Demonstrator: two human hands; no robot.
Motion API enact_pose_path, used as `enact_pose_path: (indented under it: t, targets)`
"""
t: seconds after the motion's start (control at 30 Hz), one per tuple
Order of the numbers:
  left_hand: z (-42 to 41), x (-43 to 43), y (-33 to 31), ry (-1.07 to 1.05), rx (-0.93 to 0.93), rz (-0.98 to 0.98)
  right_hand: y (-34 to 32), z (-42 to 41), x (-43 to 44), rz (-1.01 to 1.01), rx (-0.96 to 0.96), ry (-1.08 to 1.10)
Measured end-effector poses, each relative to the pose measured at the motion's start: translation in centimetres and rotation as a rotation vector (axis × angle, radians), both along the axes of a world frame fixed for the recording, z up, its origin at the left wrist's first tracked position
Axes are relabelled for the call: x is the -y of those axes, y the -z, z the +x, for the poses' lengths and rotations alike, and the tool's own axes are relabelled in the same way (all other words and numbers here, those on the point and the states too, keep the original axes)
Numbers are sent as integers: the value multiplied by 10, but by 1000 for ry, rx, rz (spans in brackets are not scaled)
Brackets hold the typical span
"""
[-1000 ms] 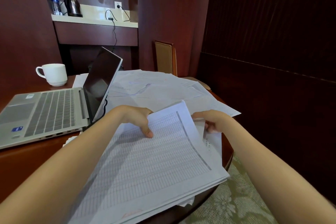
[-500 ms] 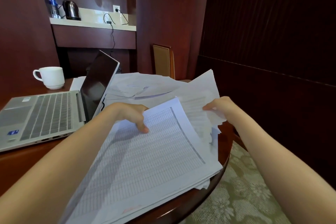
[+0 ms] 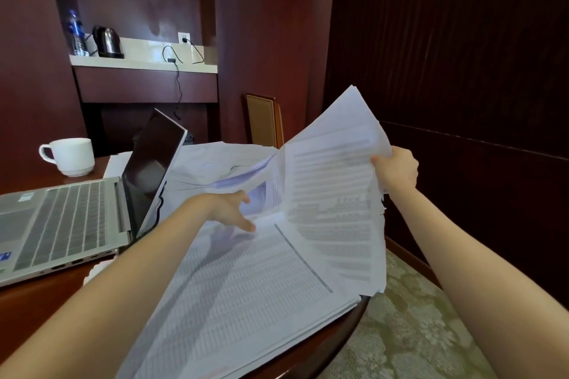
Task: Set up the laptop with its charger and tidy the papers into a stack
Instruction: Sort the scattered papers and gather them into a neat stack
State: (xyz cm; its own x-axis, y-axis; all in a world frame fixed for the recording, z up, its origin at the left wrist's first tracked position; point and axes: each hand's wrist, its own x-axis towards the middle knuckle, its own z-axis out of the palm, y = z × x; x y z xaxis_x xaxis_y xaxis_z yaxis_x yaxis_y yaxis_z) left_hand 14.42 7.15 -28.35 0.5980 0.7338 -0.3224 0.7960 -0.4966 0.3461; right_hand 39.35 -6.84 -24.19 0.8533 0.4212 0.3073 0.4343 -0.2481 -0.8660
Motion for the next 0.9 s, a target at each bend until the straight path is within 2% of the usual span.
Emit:
enact_pose_path:
  t: [0.07,0.2,0.37,0.5,0.6,0.9]
  targets:
    - [13,4,-2,-26,142,19,-9,2,4,36,-13,-6]
    - [48,17,-3,-88,540,-114,-22,8,12,129,-51,-10]
    - [85,33,-2,-210,819,-204,-30,17,25,242,-66,-1]
    - [95,32,-15,-283,954,-173,-39,24,31,335,-131,-5]
    - [93,28,-28,-309,1076,-229,-45,28,32,412,-197,-15]
    - [96,32,-48,-222,1157,-172,-51,37,32,567,-499,-59]
